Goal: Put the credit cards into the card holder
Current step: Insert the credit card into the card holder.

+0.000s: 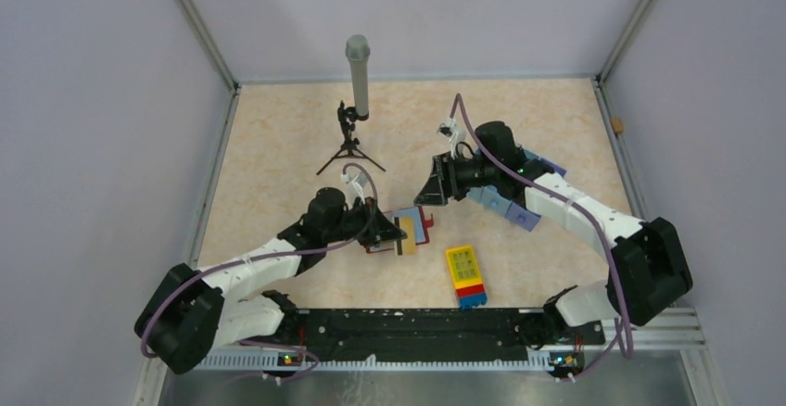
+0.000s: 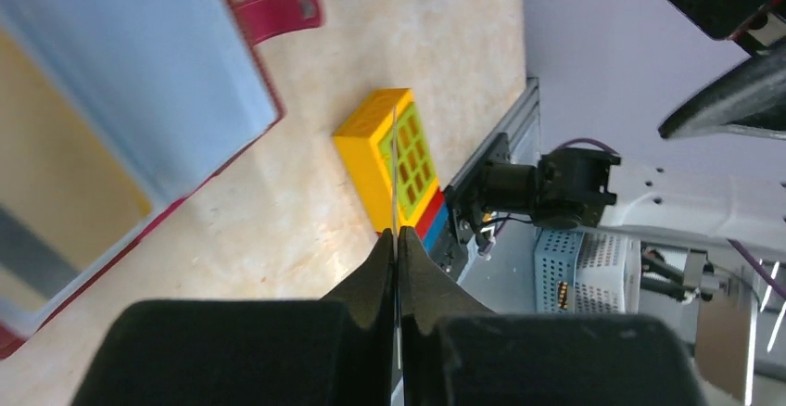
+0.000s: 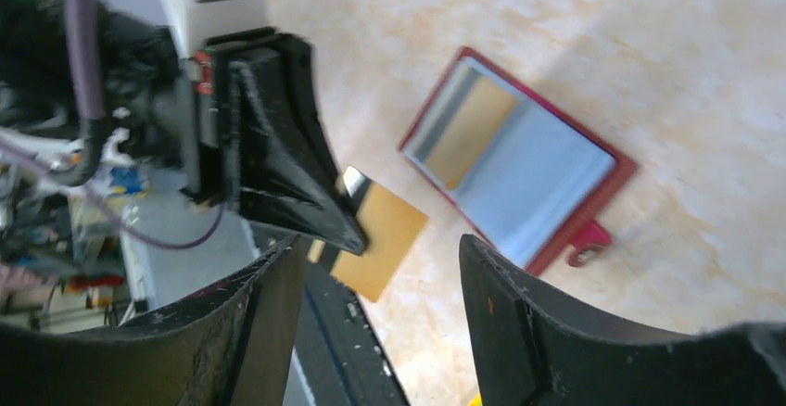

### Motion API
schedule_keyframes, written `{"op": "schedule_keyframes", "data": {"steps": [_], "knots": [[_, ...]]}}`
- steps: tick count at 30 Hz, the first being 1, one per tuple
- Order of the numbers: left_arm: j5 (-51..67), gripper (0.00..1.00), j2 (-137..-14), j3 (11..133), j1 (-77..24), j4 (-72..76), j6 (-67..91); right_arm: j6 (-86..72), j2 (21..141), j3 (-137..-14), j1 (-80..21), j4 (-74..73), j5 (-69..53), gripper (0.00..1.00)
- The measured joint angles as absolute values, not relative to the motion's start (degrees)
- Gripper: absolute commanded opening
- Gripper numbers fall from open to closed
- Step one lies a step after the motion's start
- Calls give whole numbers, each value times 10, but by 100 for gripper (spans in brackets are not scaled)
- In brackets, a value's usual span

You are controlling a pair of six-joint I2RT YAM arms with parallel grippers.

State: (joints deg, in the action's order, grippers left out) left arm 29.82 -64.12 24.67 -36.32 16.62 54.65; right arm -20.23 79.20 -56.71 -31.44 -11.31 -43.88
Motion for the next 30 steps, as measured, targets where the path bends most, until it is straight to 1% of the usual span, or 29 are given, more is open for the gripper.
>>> {"op": "schedule_keyframes", "data": {"steps": [5, 10, 15, 19, 21, 24, 27, 30], "knots": [[254, 0, -656, 210, -332, 178, 601, -228, 835, -551, -313, -117, -348, 57], [212, 0, -665, 179, -310, 193, 634, -253, 888, -532, -316, -120, -277, 58], [193, 0, -680, 175, -303, 203, 644, -260, 915, -529, -337, -134, -207, 58], [183, 0, -691, 175, -298, 209, 644, -262, 928, -529, -356, -144, -169, 54], [183, 0, -697, 175, -295, 210, 643, -262, 933, -529, -362, -147, -152, 50], [183, 0, -709, 175, -291, 211, 637, -263, 941, -534, -370, -155, -128, 41], [183, 0, -725, 175, -287, 211, 626, -267, 950, -539, -375, -159, -110, 28], [183, 0, -733, 175, -284, 211, 613, -266, 955, -545, -377, -167, -91, 16]]}}
